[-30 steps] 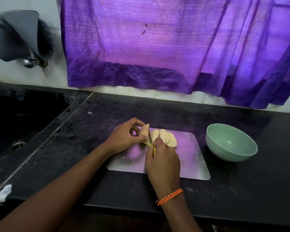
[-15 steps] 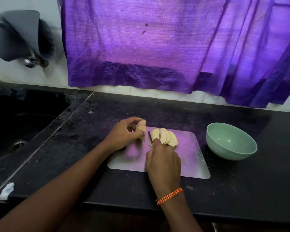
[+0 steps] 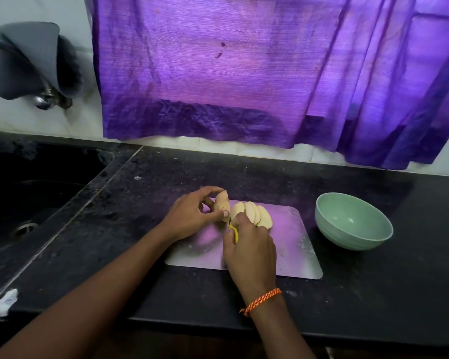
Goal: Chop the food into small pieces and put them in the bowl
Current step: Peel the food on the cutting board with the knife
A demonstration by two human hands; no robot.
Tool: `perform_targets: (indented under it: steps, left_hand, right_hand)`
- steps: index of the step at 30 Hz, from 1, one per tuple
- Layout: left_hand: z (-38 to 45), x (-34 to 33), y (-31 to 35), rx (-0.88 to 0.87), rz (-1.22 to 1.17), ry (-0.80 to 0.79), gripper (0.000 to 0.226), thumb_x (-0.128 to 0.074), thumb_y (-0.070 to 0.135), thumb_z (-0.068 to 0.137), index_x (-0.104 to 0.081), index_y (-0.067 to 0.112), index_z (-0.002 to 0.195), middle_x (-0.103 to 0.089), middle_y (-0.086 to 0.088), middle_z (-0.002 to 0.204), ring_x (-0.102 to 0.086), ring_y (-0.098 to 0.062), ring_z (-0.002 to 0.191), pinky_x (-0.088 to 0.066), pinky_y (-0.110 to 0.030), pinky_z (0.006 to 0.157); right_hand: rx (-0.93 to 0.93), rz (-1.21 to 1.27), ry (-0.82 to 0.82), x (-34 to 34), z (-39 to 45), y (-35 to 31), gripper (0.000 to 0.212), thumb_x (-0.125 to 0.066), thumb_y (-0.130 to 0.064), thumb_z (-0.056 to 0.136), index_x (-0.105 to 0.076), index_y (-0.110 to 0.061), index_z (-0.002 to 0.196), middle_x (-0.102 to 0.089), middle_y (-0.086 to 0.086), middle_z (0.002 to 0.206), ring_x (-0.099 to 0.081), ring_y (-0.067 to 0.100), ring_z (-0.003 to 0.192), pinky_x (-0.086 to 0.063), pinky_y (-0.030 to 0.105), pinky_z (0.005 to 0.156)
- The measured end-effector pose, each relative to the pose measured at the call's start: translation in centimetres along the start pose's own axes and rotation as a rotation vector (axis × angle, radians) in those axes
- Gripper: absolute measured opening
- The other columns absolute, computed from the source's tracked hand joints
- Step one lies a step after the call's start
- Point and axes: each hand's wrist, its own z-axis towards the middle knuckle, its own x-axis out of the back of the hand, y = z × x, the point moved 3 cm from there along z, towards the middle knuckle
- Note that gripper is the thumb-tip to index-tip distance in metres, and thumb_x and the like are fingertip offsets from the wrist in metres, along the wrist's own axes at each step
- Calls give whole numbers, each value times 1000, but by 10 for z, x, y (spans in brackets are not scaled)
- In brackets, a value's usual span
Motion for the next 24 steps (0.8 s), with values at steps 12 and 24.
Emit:
perform_targets:
  steps: [12,24]
  left_hand:
    - [3,-1,-3,-10,-8,-10,62,-71,73,81,-62,52,138,-73,22,108,-63,7,81,-49,-34,83]
    - [4,-1,-9,12,-94,-19,50,-79,68,79,-67,52,125,-76,15,103,-64,-2,82,-50,-35,82]
  right_hand:
    - [47,-88,218,2,0,-6,11,-67,-24,92,-61,-19,100,-47,-7,63,-33,14,53,-16,21,44]
    - [104,-156,207,-4,-3,-7,24,-76,-20,85,-63,-17,105,-51,-1,57,-30,15,49,-24,25,42]
